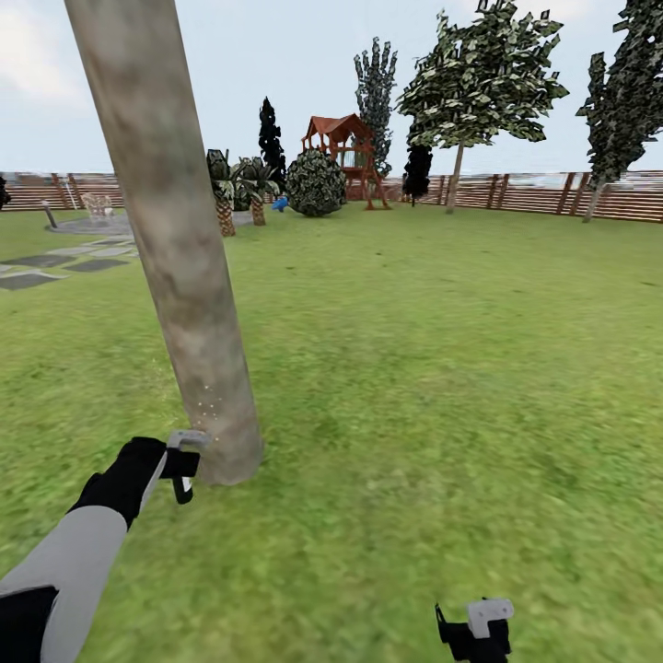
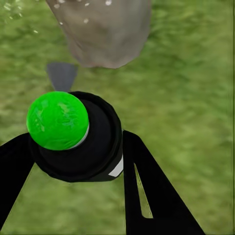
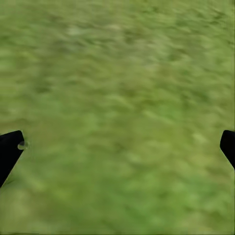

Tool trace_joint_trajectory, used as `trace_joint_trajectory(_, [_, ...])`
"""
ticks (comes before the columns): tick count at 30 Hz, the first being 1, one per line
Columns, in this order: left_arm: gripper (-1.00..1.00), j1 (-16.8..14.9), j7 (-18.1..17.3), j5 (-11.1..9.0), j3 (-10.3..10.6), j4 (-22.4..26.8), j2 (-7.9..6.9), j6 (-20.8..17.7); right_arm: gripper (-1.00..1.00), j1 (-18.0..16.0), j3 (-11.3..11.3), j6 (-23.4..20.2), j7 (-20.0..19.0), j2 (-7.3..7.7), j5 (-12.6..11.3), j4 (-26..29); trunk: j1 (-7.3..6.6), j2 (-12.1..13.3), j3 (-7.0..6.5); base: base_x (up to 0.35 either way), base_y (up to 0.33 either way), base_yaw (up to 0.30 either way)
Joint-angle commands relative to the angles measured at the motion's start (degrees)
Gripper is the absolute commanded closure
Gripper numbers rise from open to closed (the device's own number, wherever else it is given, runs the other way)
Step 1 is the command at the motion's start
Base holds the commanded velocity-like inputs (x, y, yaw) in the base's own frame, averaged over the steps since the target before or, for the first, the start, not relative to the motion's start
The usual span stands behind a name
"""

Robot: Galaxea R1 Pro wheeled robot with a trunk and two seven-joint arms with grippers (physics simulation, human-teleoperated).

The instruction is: In the garden, pick up the pesticide atomizer on the floor and spray pesticide onto both trees until each tree trunk is fully covered.

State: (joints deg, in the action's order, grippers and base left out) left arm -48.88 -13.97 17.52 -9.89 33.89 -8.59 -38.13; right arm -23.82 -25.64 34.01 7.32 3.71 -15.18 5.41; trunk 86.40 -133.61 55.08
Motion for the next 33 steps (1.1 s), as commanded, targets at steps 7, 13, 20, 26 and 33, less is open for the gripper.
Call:
trace_joint_trajectory(7, [1.0, -3.6, -0.2, -0.1, -0.1, 1.3, -0.02, -2.8, -1.0, 0.0, -7.0, 0.1, 0.1, -0.03, 3.2, 0.0, 0.0, 0.0, 0.0, 0.009, 0.002, 0.0])
trace_joint_trajectory(13, [1.0, -5.2, -2.3, 0.0, 0.1, 1.4, -4.82, -3.8, -1.0, 0.0, -7.1, -0.1, 0.3, -0.16, 3.1, -0.1, 0.0, 0.0, 0.0, 0.0, 0.0, 0.0])
trace_joint_trajectory(20, [1.0, -6.2, -9.1, -0.4, 9.1, 4.4, -4.65, -6.7, -1.0, 0.0, -7.1, -0.1, 0.3, -0.19, 2.8, -0.3, 0.0, 0.0, 0.0, 0.0, 0.0, 0.0])
trace_joint_trajectory(26, [1.0, -8.4, -9.9, -0.2, 9.0, 5.5, -8.42, -7.3, -1.0, 0.0, -7.1, -0.2, 0.2, -0.19, 2.8, -0.2, 0.0, 0.0, 0.0, 0.0, 0.0, 0.0])
trace_joint_trajectory(33, [1.0, -7.8, -9.9, -0.4, 9.1, 5.4, -8.21, -7.0, -1.0, 0.0, -7.1, -0.2, 0.1, -0.19, 2.9, -0.2, 0.0, 0.0, 0.0, 0.145, 0.069, 0.0])
